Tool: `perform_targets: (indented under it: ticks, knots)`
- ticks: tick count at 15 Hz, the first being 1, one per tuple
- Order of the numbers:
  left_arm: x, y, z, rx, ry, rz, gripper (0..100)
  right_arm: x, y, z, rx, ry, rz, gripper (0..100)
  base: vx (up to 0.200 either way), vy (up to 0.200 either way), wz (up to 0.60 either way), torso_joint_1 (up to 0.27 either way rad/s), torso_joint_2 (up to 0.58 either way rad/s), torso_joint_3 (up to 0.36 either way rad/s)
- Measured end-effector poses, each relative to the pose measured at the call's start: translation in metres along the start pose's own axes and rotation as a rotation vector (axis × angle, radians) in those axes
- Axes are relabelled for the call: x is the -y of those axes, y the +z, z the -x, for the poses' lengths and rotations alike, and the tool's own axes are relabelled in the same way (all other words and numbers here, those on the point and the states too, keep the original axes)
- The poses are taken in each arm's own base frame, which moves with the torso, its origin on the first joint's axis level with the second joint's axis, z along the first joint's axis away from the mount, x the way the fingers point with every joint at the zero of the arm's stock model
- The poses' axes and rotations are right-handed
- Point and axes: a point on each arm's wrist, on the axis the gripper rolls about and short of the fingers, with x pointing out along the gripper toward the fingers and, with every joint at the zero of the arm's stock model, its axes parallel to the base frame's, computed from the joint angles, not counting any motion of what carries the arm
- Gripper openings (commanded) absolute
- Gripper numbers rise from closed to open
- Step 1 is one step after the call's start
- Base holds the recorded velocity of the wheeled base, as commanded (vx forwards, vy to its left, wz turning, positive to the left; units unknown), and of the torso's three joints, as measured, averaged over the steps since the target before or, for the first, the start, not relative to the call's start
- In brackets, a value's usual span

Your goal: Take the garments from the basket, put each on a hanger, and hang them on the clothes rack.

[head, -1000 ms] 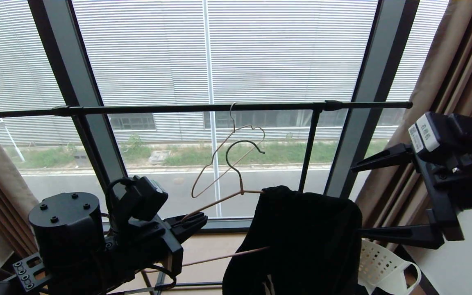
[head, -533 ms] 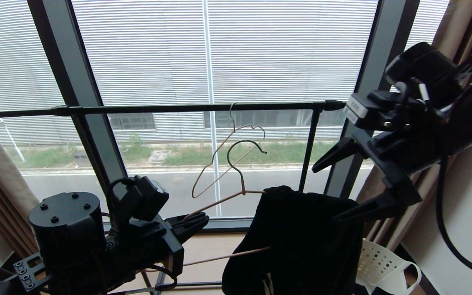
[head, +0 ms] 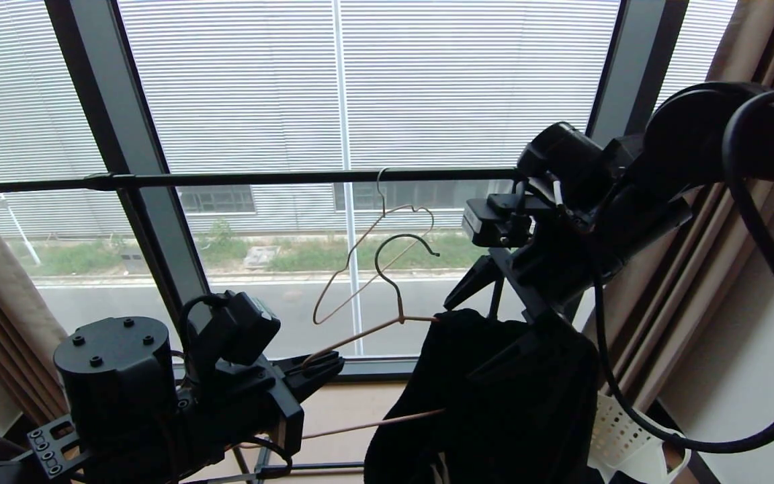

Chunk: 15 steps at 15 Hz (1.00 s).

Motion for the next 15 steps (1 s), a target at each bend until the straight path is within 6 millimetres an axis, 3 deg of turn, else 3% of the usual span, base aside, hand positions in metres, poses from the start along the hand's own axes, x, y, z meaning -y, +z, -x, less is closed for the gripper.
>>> perform_targets:
  ticks: [9, 10, 15]
  knots:
    - [0.0, 0.002, 0.001, 0.029, 0.003, -0.004, 0, 0.009, -0.006, -0.017, -0.027, 0.036, -0.027, 100, 0.0, 0.0, 0.0, 0.0, 0.0, 0.0]
    - [0.0, 0.002, 0.001, 0.028, 0.003, -0.004, 0, 0.009, -0.006, -0.018, -0.03, 0.04, -0.031, 0, 0.0, 0.0, 0.0, 0.0, 0.0, 0.0]
    - [-0.001, 0.002, 0.0, 0.031, 0.005, 0.013, 0, 0.007, -0.008, -0.018, -0.036, 0.046, -0.043, 0, 0.0, 0.0, 0.0, 0.0, 0.0, 0.0]
